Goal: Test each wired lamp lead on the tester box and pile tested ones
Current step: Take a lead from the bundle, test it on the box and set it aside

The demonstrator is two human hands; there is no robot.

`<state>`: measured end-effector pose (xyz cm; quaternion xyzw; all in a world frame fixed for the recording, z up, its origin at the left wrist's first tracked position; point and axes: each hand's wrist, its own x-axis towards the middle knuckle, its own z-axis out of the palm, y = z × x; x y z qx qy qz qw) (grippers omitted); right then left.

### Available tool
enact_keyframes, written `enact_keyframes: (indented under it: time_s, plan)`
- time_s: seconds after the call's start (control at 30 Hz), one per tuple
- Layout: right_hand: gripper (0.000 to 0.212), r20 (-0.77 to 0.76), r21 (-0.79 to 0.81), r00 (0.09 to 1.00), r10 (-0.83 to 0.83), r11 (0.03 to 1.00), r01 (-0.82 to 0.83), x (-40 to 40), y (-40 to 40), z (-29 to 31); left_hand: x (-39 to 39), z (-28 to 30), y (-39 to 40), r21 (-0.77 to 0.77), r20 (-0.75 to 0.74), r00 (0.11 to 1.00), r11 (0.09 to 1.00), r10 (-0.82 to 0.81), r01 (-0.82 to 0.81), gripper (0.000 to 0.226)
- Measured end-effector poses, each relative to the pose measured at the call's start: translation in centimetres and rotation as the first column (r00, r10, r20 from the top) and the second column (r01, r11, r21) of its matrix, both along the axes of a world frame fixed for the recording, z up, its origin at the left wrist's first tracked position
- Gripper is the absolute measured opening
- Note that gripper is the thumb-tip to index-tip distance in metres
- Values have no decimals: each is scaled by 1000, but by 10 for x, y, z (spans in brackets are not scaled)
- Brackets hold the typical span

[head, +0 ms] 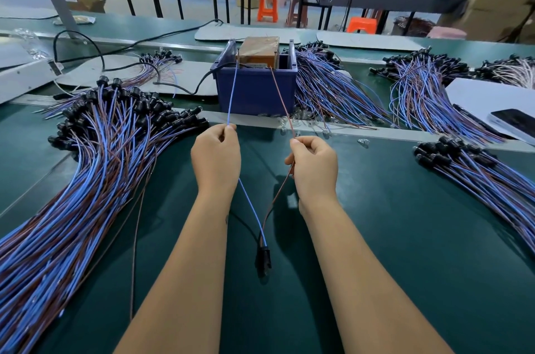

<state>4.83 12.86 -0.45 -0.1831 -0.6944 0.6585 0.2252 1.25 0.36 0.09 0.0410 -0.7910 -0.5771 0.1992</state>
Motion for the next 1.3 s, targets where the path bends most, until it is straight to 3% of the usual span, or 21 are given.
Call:
enact_keyframes:
  time_s: [0.63, 1.3]
  plan:
    - [12, 4, -10, 1000, 5, 1000, -5, 1, 1, 0, 4, 1, 3, -48, 11, 1000, 999, -23, 24, 25]
    - [12, -26, -53, 999, -44, 998, 42, 2, 0, 1, 1, -1, 5, 5, 27, 998, 998, -61, 61, 26]
